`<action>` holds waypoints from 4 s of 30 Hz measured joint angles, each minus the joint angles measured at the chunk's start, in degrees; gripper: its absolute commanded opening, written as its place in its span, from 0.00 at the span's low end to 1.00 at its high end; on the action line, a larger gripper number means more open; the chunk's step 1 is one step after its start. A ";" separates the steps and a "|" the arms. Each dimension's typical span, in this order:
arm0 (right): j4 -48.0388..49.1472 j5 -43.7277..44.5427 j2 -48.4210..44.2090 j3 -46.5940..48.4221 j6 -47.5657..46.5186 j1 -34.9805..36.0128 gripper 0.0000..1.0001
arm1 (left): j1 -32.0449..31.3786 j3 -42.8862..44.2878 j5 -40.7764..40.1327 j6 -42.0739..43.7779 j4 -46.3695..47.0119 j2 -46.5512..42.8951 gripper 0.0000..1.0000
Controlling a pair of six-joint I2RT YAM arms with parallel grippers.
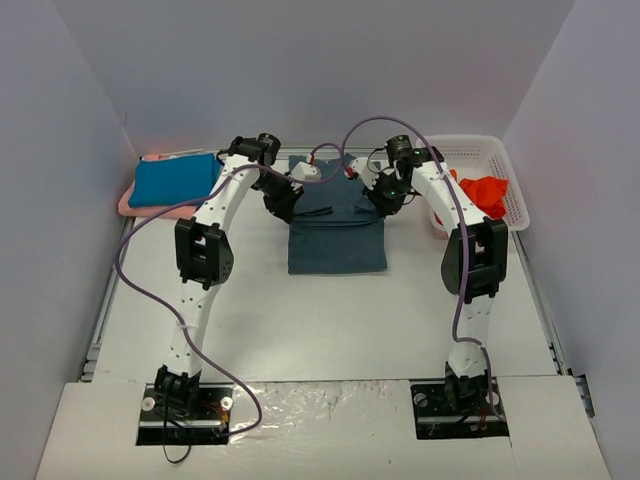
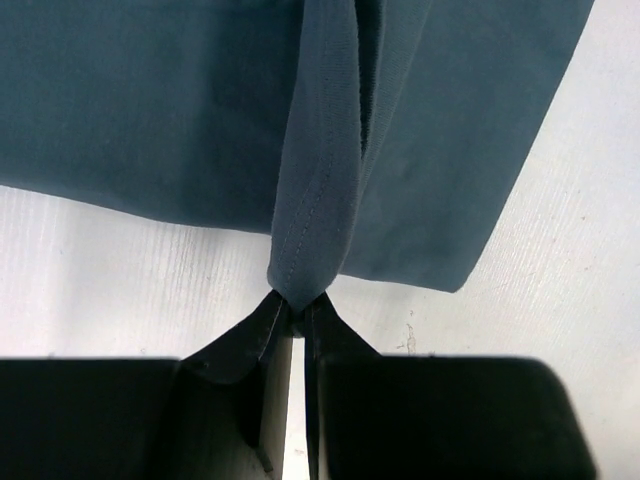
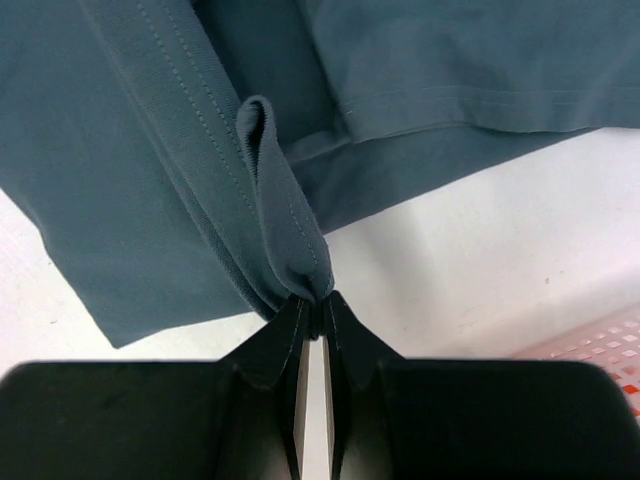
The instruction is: Fold and stack the t-shirts
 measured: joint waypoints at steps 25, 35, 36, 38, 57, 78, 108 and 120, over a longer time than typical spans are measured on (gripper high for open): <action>0.07 -0.26 7.52 8.57 0.79 -1.03 0.37 | 0.00 1.99 -2.80 -3.63 0.00 2.69 0.35; 2.78 3.06 11.23 12.50 3.67 -1.40 0.50 | -0.02 1.95 -5.46 -6.62 2.23 2.67 0.46; 2.95 3.39 11.30 12.50 3.96 -1.44 0.50 | -0.02 1.86 -5.60 -6.88 2.47 2.64 0.45; 3.15 3.85 11.23 12.50 4.48 -1.44 0.50 | -0.02 0.33 -6.12 -7.15 3.13 1.88 0.44; 7.76 -0.98 0.22 -2.29 9.14 -0.48 0.00 | 9.40 -32.33 -4.04 -10.27 6.60 -22.01 0.05; 8.83 -2.73 16.02 14.51 13.46 13.31 0.00 | 15.67 -49.96 -6.80 -15.26 18.58 -42.69 0.11; 12.20 0.02 29.88 29.75 15.72 15.06 0.00 | 15.67 -51.98 -7.89 -15.41 21.29 -42.77 0.10; 15.30 3.87 28.57 27.36 15.69 15.30 0.00 | 15.67 -51.98 -7.87 -15.67 21.29 -42.77 0.10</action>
